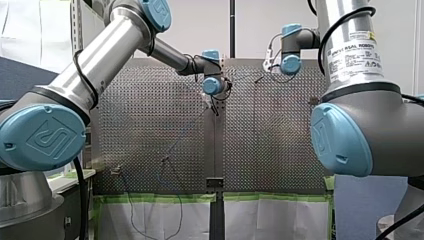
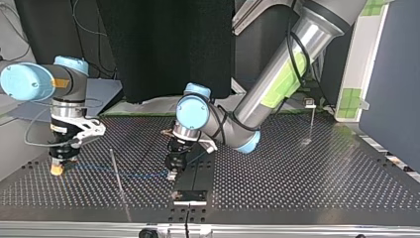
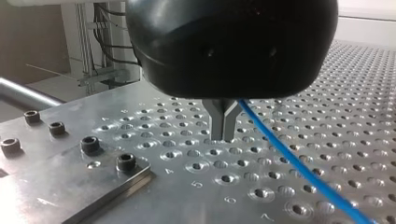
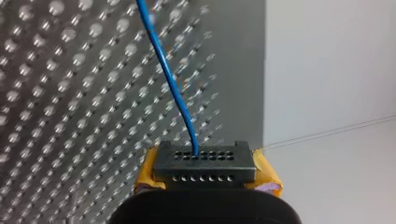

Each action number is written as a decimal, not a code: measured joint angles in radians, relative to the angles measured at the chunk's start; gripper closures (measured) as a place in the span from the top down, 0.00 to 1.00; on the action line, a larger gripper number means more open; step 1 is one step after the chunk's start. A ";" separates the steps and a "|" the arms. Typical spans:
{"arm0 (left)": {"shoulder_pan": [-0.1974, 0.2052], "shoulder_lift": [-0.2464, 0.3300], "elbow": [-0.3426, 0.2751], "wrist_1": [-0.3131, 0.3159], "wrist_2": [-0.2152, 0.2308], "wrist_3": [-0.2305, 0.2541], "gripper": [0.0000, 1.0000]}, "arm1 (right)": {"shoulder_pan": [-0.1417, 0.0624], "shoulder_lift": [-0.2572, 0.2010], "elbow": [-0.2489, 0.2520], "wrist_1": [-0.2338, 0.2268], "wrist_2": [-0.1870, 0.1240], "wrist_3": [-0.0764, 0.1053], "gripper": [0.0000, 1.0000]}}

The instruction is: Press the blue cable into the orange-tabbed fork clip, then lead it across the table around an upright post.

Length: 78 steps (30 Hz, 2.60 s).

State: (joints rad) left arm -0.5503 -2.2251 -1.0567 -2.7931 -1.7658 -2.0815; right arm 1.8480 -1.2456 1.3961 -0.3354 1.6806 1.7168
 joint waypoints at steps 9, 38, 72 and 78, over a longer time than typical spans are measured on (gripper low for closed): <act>0.005 -0.033 0.000 -0.014 0.002 0.004 0.00 | -0.021 0.051 0.006 -0.001 -0.004 0.000 0.00; 0.009 -0.047 0.000 -0.071 -0.002 0.066 0.58 | -0.024 0.226 0.052 -0.029 -0.003 -0.006 0.00; 0.012 -0.047 0.000 -0.086 0.001 0.075 1.00 | -0.023 0.297 0.119 -0.119 0.001 0.001 0.00; 0.013 -0.047 0.000 -0.089 0.001 0.076 1.00 | -0.023 0.309 0.129 -0.134 0.002 0.001 0.00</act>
State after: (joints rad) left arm -0.5378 -2.2724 -1.0566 -2.8822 -1.7648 -2.0053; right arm 1.8247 -0.9363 1.5253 -0.4697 1.6829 1.7181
